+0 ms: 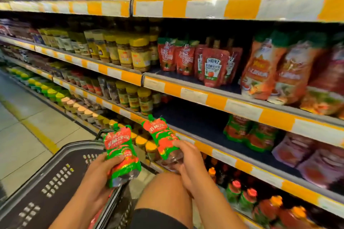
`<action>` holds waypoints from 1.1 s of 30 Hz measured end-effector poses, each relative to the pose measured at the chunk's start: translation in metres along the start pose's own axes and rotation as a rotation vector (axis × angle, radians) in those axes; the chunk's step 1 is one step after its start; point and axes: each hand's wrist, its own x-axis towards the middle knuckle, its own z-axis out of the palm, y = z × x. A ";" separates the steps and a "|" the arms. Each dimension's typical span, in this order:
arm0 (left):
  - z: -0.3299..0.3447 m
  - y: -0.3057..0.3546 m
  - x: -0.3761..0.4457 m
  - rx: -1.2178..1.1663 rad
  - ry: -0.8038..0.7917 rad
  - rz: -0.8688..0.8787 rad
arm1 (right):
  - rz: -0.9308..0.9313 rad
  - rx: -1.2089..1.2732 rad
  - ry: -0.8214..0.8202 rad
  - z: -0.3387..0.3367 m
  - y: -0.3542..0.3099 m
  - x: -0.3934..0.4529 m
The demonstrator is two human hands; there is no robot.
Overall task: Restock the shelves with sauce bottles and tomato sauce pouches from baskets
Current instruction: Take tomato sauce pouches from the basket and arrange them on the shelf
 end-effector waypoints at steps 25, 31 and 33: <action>0.189 -0.071 0.036 0.297 -0.375 -0.179 | -0.033 -0.240 0.068 -0.203 -0.100 -0.028; 0.215 -0.069 0.052 0.328 -0.397 -0.149 | -0.037 -0.181 0.149 -0.209 -0.101 -0.018; 0.218 -0.071 0.058 0.373 -0.409 -0.118 | -0.032 -0.184 0.139 -0.211 -0.101 -0.014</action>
